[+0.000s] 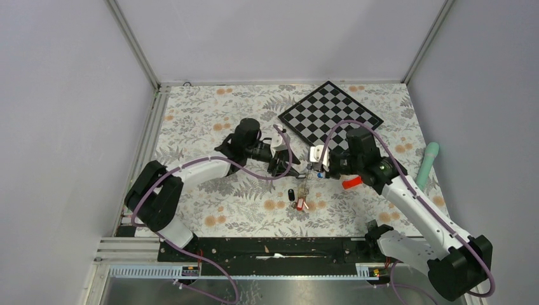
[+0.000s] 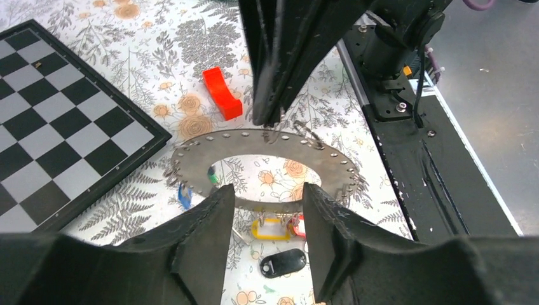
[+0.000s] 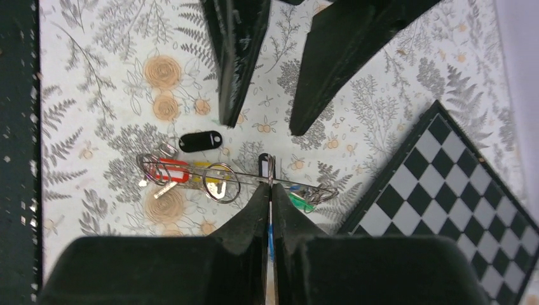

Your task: Put the keys on the keyring

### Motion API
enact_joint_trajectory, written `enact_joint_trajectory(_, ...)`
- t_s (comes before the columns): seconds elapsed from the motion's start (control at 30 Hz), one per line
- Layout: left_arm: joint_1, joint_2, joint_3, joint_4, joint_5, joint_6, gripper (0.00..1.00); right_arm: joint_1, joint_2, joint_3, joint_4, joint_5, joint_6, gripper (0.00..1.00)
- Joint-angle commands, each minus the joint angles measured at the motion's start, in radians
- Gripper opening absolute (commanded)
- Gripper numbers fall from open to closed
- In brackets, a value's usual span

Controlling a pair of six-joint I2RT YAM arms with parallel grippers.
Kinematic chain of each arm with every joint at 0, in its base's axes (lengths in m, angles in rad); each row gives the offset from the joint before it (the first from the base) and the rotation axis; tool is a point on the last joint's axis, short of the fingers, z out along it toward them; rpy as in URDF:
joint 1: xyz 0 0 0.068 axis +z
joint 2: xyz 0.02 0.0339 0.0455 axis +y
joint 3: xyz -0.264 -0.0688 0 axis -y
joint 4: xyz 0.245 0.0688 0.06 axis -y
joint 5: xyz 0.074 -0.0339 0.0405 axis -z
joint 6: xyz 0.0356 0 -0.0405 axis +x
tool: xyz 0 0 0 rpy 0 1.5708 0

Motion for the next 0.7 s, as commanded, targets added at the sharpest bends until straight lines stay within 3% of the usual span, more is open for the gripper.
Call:
enact_joint_trajectory(0.0, 0.009, -0.053, 0.101, -0.246, -0.066, 0.170, 0.50, -0.006, -0.057, 0.014, -0.039, 0.021, -0.197, 0.00)
enact_joint_trajectory(0.33, 0.009, -0.027, 0.184, -0.369, -0.174, 0.131, 0.52, -0.006, -0.177, -0.045, -0.008, 0.135, -0.380, 0.00)
enact_joint_trajectory(0.67, 0.009, 0.002, 0.217, -0.370, -0.250, 0.071, 0.54, -0.006, -0.246, -0.058, -0.003, 0.156, -0.374, 0.00)
